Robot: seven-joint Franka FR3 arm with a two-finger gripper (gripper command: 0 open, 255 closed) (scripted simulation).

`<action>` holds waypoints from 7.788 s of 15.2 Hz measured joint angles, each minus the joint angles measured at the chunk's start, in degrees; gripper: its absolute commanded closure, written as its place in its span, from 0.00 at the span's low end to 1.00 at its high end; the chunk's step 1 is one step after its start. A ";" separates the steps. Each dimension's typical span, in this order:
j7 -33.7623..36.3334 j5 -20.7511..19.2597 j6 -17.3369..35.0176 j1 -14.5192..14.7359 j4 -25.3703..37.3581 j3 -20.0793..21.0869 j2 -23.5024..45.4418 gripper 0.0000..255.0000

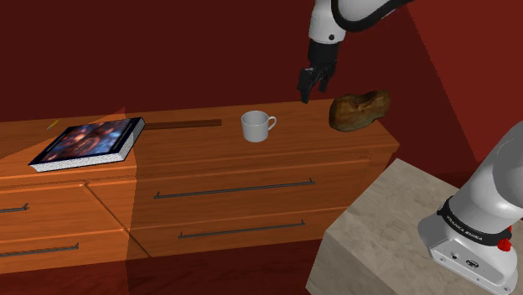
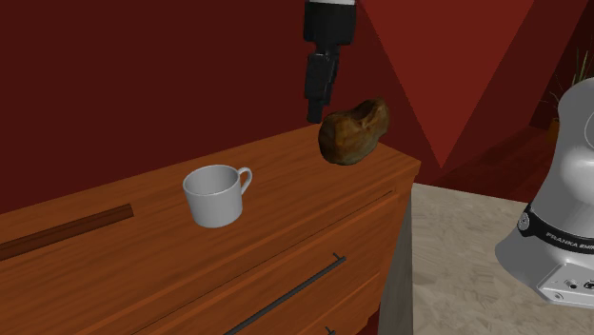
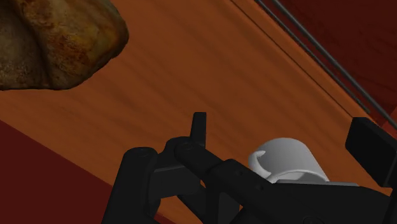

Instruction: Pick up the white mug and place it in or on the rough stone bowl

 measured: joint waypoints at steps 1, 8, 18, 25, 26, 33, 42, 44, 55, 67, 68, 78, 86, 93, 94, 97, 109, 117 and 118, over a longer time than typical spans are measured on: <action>1.19 -0.43 0.71 0.15 1.36 0.72 2.11 0.00; 9.61 -5.28 4.55 1.73 11.98 4.42 17.38 0.00; 18.90 -13.54 1.96 7.17 35.67 4.87 40.52 0.00; 20.18 -14.93 5.01 8.01 36.68 4.29 44.86 0.00; 20.26 -15.06 5.29 8.08 36.88 4.22 45.36 0.00; 20.34 -15.20 5.84 8.11 36.79 4.14 45.80 0.00; 20.34 -15.19 5.83 8.12 36.79 4.15 45.80 1.00; 20.35 -15.19 5.83 8.12 36.79 4.15 45.80 1.00; 19.23 -14.11 -0.38 7.97 40.55 4.67 43.20 1.00; 18.17 -13.17 -8.42 8.13 46.51 5.12 41.02 1.00; 18.01 -13.13 -9.19 8.13 47.33 5.12 41.04 1.00; 17.25 -12.86 -16.85 8.69 54.97 5.30 40.96 1.00; 16.54 -13.12 -24.07 9.54 63.91 5.28 42.64 1.00; 10.90 -9.62 -18.18 3.12 45.66 4.21 29.45 1.00; 9.83 -8.94 -17.29 2.17 42.38 3.89 26.93 1.00; 6.64 -7.52 -15.03 -0.03 35.11 2.71 21.50 1.00; -8.32 -4.77 -12.44 -6.89 16.91 -5.05 4.74 1.00; -18.75 -5.71 -12.28 -10.92 9.83 -11.83 -2.74 1.00; -20.22 -5.97 -12.17 -11.49 9.06 -12.84 -3.50 1.00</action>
